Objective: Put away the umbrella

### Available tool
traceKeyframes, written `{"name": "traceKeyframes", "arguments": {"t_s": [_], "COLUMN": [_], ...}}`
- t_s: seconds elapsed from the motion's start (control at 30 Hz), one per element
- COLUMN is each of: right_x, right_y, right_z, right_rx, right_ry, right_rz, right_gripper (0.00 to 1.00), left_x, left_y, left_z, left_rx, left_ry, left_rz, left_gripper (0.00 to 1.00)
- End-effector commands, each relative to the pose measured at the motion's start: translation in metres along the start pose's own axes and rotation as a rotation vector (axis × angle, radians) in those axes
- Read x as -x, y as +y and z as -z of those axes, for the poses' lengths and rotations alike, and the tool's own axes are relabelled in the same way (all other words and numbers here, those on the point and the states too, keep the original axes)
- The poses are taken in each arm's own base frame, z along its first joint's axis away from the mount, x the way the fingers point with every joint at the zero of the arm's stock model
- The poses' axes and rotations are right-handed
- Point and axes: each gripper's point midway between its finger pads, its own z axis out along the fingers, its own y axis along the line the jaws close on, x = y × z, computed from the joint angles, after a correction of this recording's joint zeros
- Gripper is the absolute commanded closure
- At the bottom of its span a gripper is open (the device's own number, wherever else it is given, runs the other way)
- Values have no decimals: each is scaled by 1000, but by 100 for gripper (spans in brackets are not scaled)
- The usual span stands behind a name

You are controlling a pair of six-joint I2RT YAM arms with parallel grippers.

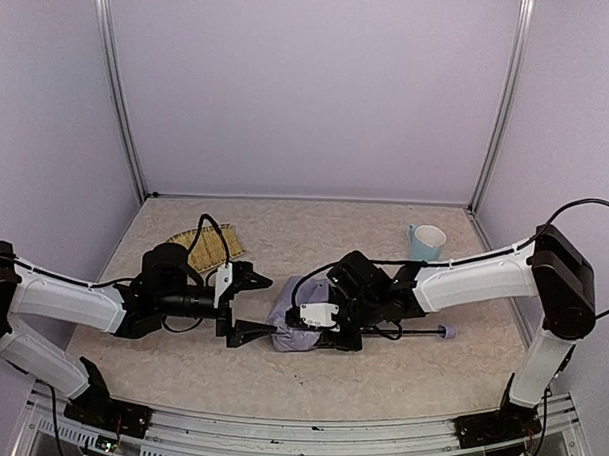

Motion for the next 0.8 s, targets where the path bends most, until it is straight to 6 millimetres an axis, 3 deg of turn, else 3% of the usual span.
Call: {"name": "traceKeyframes", "arguments": {"t_s": [0.0,0.13,0.2,0.3,0.57,0.77], "right_x": [-59,-63,-73,-77,-90,-87], "right_y": [83,94,93,93,88,62], "right_z": [12,21,15,6,-16,-25], "right_rx": [528,747,745,761,749,653], "right_ry": [221,215,257,286,337,293], "right_rz": [-294,-501,-538,-553,-555,-565], "right_gripper": [92,86,87,87,88,87], "left_x": [12,-5,-16,-38,-72,-100], "left_y": [1,-15,-19,-29,-44,-61], "left_z": [3,-1,-11,-28,-54,-65], "left_rx": [112,116,108,57,-81,-211], "left_ry": [-16,78,163,290,429,526], "left_rz": [-209,-309,-368,-402,-392,-260], "left_gripper": [1,7,15,16,3,1]}}
